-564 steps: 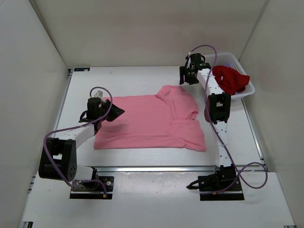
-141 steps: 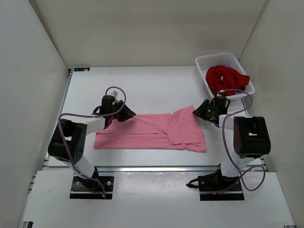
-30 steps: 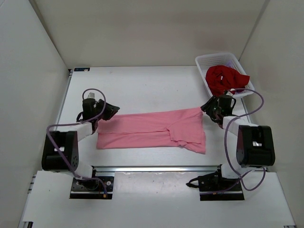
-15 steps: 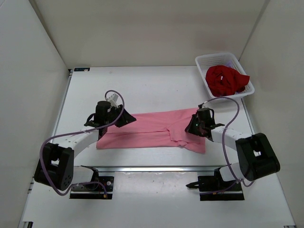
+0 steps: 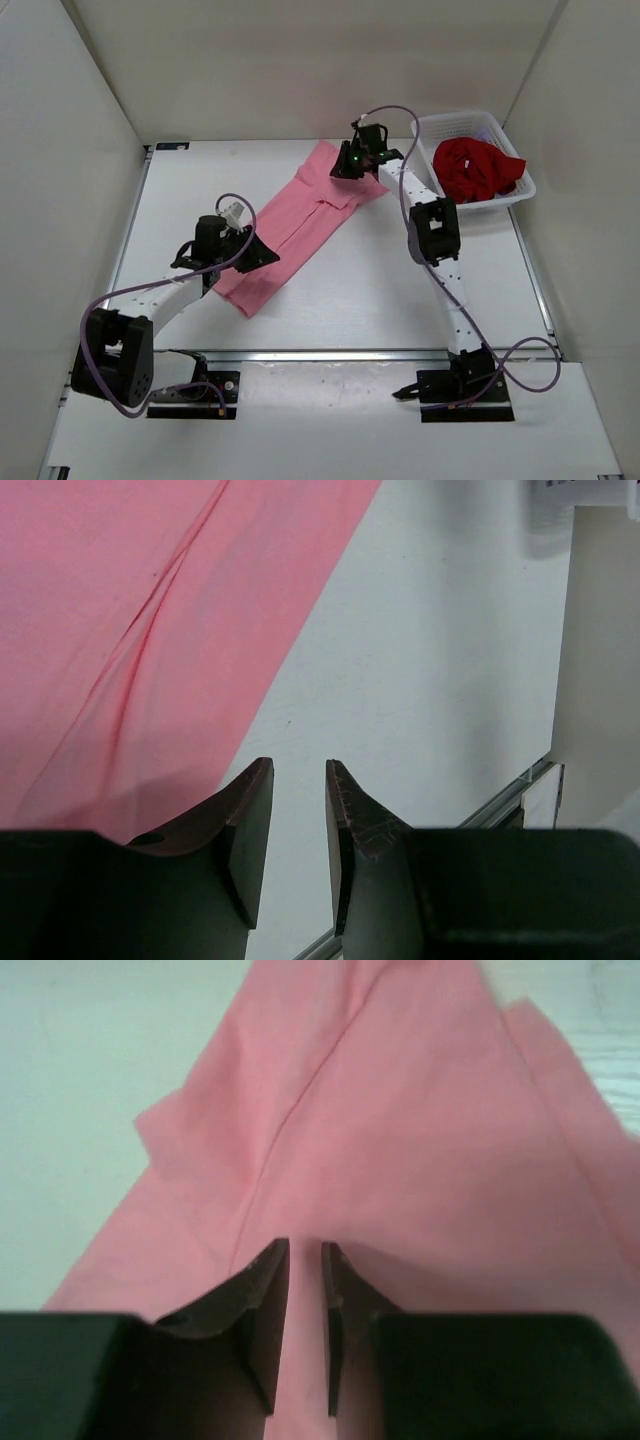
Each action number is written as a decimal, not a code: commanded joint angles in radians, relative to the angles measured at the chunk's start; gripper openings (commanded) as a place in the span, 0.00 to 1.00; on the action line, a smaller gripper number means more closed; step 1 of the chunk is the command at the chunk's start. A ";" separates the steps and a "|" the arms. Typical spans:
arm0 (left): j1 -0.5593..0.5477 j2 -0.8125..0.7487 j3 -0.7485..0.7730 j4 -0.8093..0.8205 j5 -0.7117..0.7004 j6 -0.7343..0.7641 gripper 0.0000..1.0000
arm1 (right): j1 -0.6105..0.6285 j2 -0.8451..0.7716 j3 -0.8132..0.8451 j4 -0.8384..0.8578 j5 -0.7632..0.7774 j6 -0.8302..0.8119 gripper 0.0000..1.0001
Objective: Fold and stack the t-shirts
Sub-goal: Rotate the tshirt 90 degrees
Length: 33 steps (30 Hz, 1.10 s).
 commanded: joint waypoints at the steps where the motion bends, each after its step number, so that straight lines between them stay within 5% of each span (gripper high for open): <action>1: 0.017 -0.031 0.037 -0.035 -0.004 0.021 0.38 | 0.049 -0.179 0.184 -0.172 -0.015 -0.097 0.19; 5: 0.040 -0.048 0.043 -0.049 0.003 0.029 0.38 | 0.106 -0.607 -0.455 0.061 0.062 -0.160 0.41; 9: 0.091 -0.080 0.024 -0.095 0.013 0.059 0.38 | 0.178 -0.844 -0.948 0.308 0.036 -0.039 0.41; 12: 0.122 -0.126 0.014 -0.149 -0.022 0.089 0.37 | 0.286 -0.903 -1.157 0.442 0.062 0.033 0.40; 21: 0.053 -0.172 0.052 -0.248 -0.260 0.093 0.26 | 0.419 -0.760 -1.253 0.558 0.131 0.125 0.37; 27: 0.037 -0.183 0.023 -0.210 -0.254 0.089 0.26 | 0.402 -0.655 -1.241 0.607 0.111 0.185 0.39; 33: 0.030 -0.174 0.029 -0.198 -0.225 0.089 0.30 | 0.376 -0.575 -1.191 0.594 0.028 0.202 0.03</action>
